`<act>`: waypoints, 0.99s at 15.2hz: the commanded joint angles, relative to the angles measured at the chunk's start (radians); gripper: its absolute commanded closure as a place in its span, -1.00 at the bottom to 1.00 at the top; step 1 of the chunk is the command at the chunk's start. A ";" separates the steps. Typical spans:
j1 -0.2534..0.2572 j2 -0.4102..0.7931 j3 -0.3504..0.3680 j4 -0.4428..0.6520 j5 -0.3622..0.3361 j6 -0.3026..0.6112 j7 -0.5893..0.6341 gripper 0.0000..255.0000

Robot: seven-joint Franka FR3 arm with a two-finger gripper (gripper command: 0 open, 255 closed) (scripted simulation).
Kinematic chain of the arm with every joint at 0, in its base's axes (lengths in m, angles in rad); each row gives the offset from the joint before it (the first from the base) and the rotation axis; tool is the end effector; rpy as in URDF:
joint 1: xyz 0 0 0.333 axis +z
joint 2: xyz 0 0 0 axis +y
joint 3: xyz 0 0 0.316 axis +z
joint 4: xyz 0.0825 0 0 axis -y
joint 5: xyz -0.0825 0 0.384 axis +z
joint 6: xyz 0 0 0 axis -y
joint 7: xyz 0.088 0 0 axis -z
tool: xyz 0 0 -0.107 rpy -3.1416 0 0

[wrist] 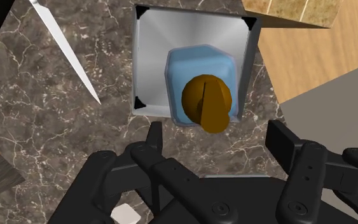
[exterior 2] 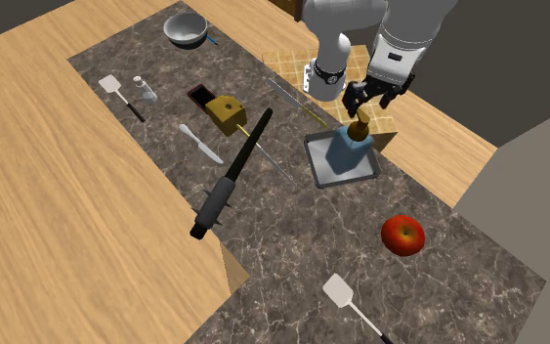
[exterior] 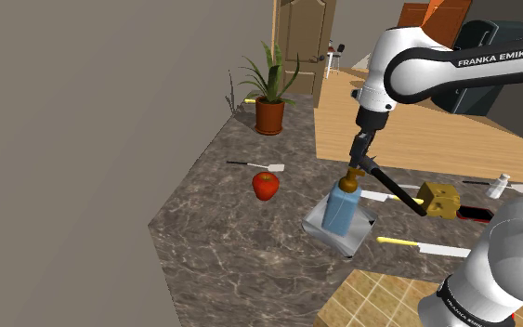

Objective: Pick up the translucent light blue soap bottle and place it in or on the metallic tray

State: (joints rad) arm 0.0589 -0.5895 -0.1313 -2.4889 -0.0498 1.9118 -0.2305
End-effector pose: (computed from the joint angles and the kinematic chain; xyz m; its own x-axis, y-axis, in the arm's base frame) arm 0.3717 -0.0336 0.4877 0.9807 0.1948 0.0149 0.1951 -0.9805 -0.0230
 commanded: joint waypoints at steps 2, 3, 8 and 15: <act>0.000 0.000 0.000 0.000 0.000 0.000 0.000 -1.00; 0.000 0.000 0.000 0.000 0.000 0.000 0.000 -1.00; 0.001 -0.011 0.005 0.120 0.004 -0.130 -0.001 -1.00; 0.001 -0.011 0.005 0.120 0.004 -0.130 -0.001 -1.00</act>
